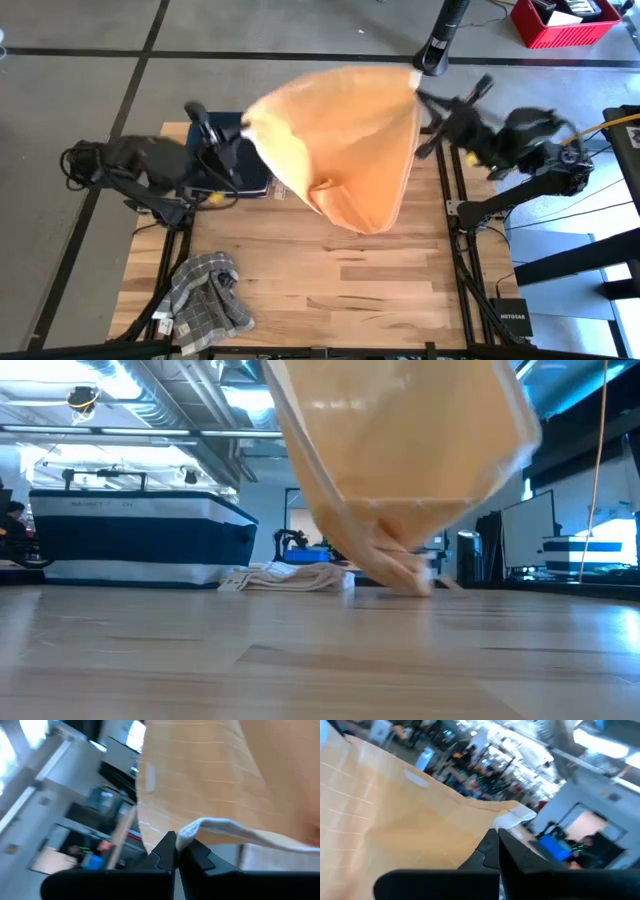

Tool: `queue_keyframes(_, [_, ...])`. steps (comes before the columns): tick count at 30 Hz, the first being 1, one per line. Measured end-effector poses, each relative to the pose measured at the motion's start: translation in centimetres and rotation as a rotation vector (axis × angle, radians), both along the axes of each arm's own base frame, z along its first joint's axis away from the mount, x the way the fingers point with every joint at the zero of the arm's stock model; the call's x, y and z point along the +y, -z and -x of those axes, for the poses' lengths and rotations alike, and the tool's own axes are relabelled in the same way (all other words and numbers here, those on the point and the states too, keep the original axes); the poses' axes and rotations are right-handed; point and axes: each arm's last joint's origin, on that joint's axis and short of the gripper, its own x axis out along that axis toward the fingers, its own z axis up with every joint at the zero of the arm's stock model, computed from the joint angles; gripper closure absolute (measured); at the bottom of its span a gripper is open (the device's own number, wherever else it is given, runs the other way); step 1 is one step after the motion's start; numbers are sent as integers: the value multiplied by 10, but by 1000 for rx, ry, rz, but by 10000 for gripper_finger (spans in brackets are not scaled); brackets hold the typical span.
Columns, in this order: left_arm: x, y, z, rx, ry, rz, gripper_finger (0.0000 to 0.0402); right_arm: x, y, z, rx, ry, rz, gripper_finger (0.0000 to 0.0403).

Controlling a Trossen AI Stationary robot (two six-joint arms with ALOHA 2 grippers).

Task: Fold towel
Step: Fold the orange towel

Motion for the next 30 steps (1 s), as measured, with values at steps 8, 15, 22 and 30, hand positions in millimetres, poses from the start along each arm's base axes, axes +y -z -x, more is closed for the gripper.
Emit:
queue_keyframes(8, [21,-40,12,-70,-57,-106,396,-10,-34,25,-97,31,32,403])
queue_keyframes(15, [30,-63,14,-177,-72,-190,396,-8,-60,34,-232,-145,46,403])
queue_keyframes(22, [32,-65,15,-239,-48,-159,396,-8,-62,33,-199,-140,17,403])
queue_keyframes(30, [18,-25,10,-73,59,45,396,-5,-17,20,52,-190,-246,403])
